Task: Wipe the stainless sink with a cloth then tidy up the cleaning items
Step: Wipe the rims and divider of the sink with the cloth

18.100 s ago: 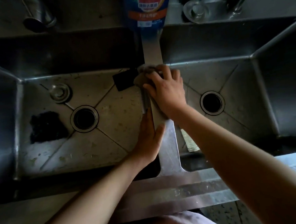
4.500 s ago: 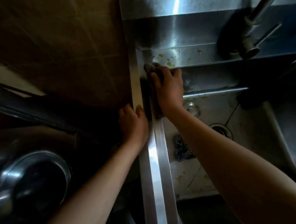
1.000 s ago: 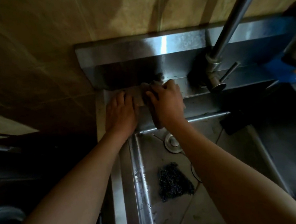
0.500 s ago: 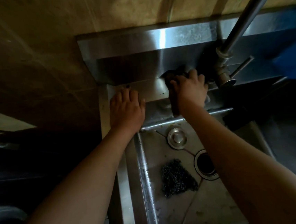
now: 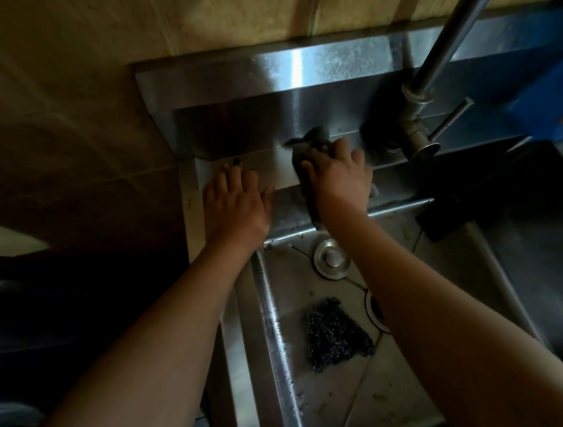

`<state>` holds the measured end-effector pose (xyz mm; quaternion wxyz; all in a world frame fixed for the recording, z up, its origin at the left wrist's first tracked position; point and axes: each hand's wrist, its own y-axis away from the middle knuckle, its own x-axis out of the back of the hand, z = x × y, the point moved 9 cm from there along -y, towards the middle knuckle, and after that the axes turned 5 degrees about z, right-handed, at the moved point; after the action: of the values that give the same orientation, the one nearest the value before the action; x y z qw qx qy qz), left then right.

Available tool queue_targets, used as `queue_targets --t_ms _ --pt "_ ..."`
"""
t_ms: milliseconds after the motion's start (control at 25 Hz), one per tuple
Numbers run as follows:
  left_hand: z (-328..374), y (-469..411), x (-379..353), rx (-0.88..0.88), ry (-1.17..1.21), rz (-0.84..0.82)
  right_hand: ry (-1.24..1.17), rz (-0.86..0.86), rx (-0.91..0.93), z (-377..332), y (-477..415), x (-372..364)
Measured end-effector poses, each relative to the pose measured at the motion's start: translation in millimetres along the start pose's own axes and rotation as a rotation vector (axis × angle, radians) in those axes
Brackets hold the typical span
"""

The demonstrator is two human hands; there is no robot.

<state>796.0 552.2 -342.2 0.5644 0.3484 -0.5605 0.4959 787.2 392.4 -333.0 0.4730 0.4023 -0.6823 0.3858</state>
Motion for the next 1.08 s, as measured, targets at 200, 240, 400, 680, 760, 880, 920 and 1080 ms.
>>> queue_targets --t_ms 200,240,400,680,760,880,920,1080 --pt "1 0 3 -0.011 -0.001 0.031 0.095 0.027 -0.109 35 -23 10" --pt "1 0 3 -0.012 -0.001 0.030 0.101 0.032 -0.133 40 -23 11" --pt "0 0 -3 -0.015 -0.014 0.018 0.103 0.080 -0.191 51 -14 17" --pt "-2 -1 -8 0.004 -0.008 -0.019 -0.081 0.037 -0.140 22 19 5" --pt "-1 0 -7 -0.001 -0.014 -0.016 -0.076 0.032 -0.098 13 12 4" --pt "0 0 -5 -0.014 -0.013 -0.013 0.017 0.015 -0.097 25 -11 8" --pt "0 1 -5 -0.016 -0.009 -0.013 0.039 0.010 -0.122 34 -18 10" --pt "0 0 -5 -0.016 -0.014 -0.019 0.047 0.025 -0.170 51 -21 15"
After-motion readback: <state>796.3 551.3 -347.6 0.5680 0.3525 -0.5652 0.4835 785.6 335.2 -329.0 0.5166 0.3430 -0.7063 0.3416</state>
